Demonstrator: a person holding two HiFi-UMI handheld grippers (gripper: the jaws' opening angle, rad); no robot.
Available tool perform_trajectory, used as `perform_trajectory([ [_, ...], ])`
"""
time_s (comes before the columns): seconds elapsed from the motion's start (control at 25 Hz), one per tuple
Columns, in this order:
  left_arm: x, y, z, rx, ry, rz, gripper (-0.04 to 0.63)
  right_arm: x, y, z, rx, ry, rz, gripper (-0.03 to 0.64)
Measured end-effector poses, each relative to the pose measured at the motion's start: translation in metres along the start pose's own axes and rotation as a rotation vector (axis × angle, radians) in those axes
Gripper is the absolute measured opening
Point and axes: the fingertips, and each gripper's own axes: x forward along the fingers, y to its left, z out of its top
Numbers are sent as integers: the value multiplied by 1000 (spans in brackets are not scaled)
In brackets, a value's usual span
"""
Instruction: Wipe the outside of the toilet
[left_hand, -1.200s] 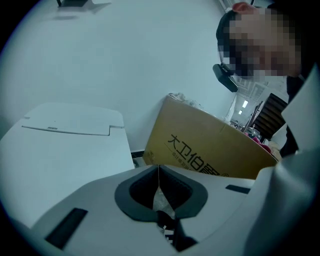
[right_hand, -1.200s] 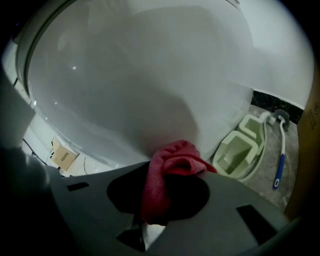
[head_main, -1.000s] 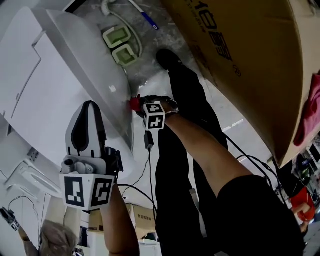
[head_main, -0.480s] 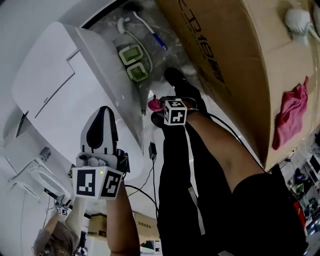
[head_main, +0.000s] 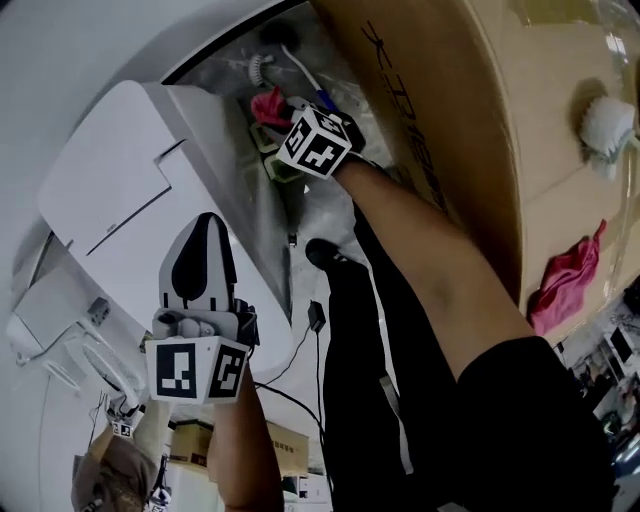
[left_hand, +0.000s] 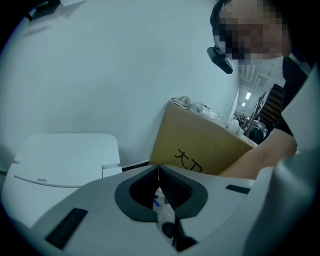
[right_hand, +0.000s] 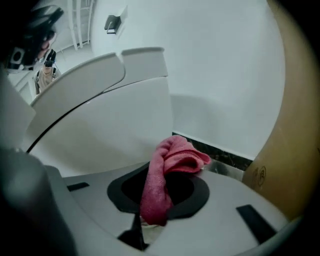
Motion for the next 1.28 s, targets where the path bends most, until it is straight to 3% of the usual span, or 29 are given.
perform_trajectory([
  [0.2, 15, 6, -4, -30, 16, 13, 20, 36, -32, 40, 65, -37, -30, 89],
  [0.32, 26, 4, -13, -17, 39, -9, 20, 59, -37, 44, 45, -13, -13, 89],
  [0.64, 38, 35, -16, -30, 48, 36, 20, 130, -43, 22, 22, 67, 49, 89],
  [0.92, 44, 57, -19, -45, 59, 37, 20, 161, -35, 5, -159, 125, 136, 89],
  [1.12, 41, 55, -20, -36, 49, 30, 20, 153, -23, -3, -170, 115, 162, 89],
  [1.28, 42, 49, -21, -56, 51, 6, 20, 145, 0, -22, -87, 113, 172, 89],
])
